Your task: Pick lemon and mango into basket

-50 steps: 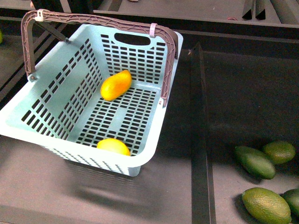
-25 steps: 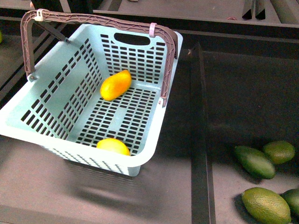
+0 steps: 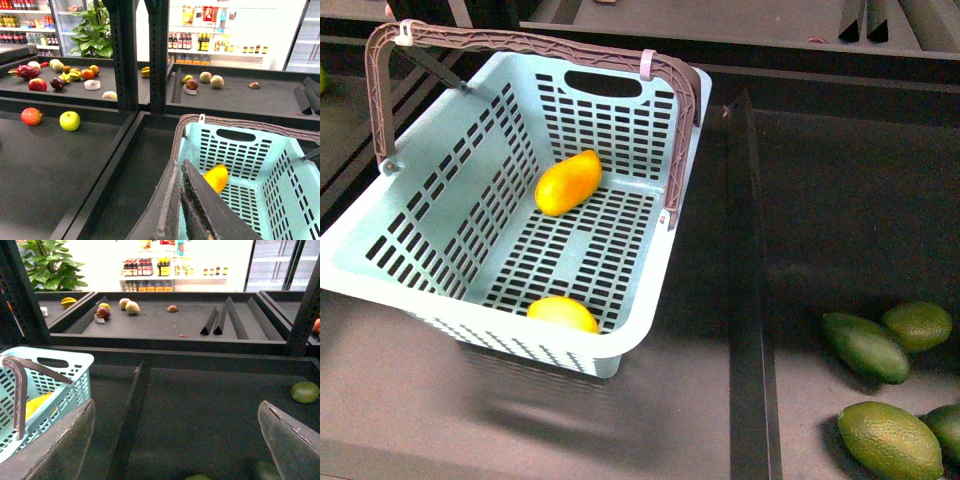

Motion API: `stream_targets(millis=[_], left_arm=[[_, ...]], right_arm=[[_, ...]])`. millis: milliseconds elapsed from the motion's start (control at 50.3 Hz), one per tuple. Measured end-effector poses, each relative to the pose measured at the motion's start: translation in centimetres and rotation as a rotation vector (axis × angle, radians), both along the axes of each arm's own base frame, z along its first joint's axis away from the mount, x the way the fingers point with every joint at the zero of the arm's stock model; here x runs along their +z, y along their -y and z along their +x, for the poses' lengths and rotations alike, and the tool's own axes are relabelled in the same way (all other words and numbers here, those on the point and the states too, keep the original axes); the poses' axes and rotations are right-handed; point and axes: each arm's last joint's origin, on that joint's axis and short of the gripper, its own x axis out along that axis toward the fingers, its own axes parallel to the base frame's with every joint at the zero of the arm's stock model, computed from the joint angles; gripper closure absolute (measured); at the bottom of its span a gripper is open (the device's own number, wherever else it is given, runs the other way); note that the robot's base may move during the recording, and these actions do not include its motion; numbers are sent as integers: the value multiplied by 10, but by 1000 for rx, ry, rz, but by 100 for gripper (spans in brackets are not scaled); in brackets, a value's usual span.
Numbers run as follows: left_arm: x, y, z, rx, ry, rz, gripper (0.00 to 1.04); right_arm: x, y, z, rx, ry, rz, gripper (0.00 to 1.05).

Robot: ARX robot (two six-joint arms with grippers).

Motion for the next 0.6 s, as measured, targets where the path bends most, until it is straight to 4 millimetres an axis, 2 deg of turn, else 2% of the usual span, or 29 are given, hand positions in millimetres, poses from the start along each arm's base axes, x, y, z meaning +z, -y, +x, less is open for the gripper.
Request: stream_targets(millis=[79,397,457,596], left_arm=[[0,0,0,0,0,0,101],[0,0,0,0,0,0,44],[0,0,0,0,0,0,28],[0,0,0,0,0,1,5]], right_arm=[[0,0,0,0,0,0,9],[0,0,0,0,0,0,9],[0,0,0,0,0,0,9],[0,0,0,0,0,0,9]])
